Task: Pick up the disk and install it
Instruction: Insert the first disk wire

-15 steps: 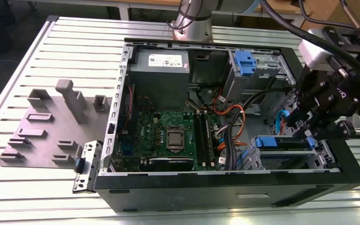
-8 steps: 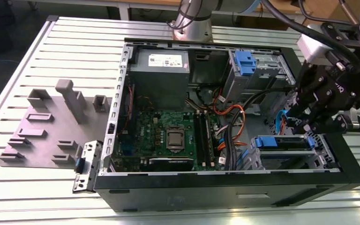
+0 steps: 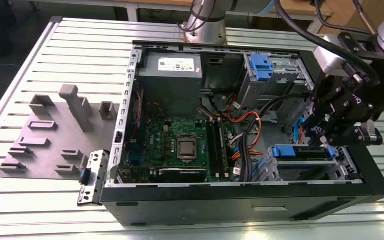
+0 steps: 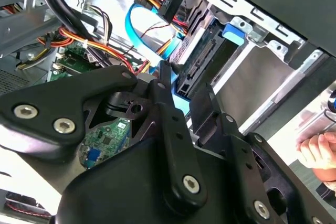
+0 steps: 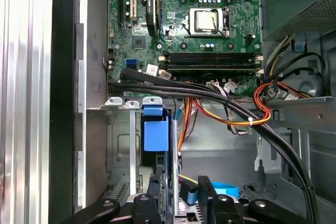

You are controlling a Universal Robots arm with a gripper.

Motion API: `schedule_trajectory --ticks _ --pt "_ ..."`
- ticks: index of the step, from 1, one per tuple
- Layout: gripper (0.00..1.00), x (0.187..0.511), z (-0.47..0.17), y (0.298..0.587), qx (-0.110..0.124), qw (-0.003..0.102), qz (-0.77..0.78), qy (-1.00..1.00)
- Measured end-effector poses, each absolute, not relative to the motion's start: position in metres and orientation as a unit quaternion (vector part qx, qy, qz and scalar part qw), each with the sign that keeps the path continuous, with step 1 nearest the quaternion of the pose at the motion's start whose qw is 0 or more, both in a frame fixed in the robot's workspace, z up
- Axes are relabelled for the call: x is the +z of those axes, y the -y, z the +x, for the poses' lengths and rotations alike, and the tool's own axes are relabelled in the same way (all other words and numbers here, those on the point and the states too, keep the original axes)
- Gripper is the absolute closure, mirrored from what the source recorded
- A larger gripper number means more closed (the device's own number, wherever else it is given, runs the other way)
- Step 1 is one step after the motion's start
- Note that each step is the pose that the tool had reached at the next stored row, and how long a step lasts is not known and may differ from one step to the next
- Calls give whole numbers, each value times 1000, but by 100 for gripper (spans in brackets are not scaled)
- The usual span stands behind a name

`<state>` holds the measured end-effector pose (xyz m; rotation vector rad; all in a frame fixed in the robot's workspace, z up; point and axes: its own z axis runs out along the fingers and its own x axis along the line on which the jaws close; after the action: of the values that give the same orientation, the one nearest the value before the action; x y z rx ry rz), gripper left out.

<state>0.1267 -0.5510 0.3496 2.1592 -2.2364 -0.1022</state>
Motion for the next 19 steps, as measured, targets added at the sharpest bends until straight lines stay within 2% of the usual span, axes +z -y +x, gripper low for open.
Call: schedule_trajectory --ticks 15,17,18,19 --pt "59 349 131 551 -35 18 694 719" --pt "72 349 131 551 -35 18 694 719" --pt "72 349 131 551 -35 18 694 719" --pt "78 349 131 551 -35 18 694 719"
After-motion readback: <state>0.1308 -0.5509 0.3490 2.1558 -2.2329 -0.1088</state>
